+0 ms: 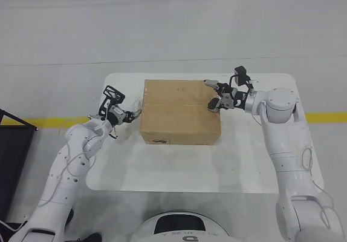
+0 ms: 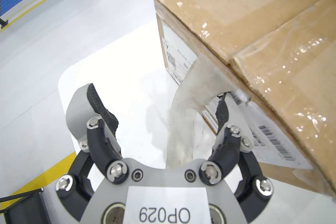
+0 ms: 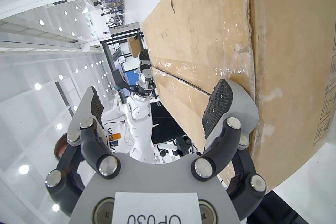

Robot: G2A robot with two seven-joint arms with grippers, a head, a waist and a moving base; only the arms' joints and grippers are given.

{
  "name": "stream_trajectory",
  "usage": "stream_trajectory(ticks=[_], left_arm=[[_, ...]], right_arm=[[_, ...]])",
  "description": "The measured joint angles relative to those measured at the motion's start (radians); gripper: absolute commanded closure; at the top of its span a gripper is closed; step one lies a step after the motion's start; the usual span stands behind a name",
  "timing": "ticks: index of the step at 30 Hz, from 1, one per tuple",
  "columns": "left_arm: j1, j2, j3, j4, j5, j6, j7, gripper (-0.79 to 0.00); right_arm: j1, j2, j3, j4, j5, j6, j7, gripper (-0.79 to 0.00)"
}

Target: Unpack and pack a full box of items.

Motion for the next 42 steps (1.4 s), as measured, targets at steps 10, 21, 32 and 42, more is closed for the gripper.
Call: stream_trajectory(ticks=[10,21,32,42], left_arm=[[-0.062,-0.006,0.017,0.010,-0.007,0.025,-0.016,-0.785],[-0.043,0.001,-0.004,-0.022,0.017,0.037,0.002,-0.785],[-0.067,0.001,0.008,-0.111,0.059,0.058,-0.025,-0.785],[-0.095,-0.013,0.069,-0.209,0.054,0.113,-0.096,-0.785]], right_arm=[[0.000,0.000,0.000,0.000,0.000,0.000,0.000,-0.785],[0.000,0.000,0.000,0.000,0.000,0.000,0.000,-0.785],[0.000,0.000,0.000,0.000,0.000,0.000,0.000,-0.785],[0.000,0.000,0.000,0.000,0.000,0.000,0.000,-0.785]])
